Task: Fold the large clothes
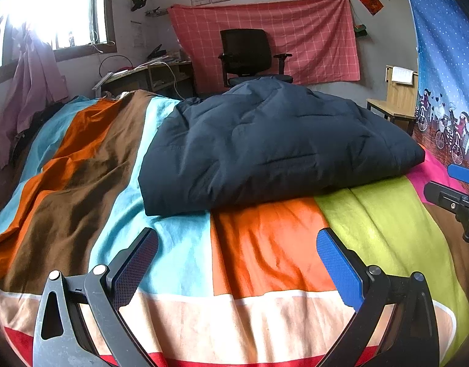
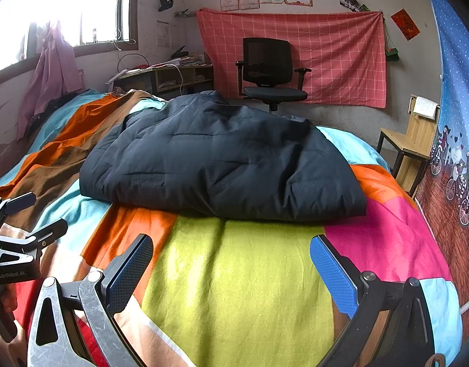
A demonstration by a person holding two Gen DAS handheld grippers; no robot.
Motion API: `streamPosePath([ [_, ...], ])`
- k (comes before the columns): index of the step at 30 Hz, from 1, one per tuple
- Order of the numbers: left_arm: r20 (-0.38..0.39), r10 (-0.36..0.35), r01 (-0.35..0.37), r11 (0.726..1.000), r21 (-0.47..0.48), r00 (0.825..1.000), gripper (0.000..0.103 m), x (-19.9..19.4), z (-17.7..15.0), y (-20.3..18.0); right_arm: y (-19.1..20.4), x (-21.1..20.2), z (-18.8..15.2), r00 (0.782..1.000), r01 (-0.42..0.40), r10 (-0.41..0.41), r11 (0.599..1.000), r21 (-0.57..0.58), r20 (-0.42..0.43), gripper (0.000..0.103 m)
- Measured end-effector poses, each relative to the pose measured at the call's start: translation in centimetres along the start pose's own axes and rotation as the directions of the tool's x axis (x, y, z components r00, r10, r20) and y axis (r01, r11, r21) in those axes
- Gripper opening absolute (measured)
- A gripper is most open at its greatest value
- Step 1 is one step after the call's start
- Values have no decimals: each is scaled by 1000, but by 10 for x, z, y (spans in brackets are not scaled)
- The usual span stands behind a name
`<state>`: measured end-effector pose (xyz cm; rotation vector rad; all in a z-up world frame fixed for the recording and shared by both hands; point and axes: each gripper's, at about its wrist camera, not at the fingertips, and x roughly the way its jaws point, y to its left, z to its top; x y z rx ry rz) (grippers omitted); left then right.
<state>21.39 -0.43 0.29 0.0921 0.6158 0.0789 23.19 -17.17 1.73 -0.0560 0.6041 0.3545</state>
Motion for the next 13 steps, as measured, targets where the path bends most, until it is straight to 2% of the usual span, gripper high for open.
streamPosePath([
  [13,-2,-8,8,1000,4,1000,101,1,-1,4,-2,0,-3,1000,-1,1,1000,1,-5,103],
])
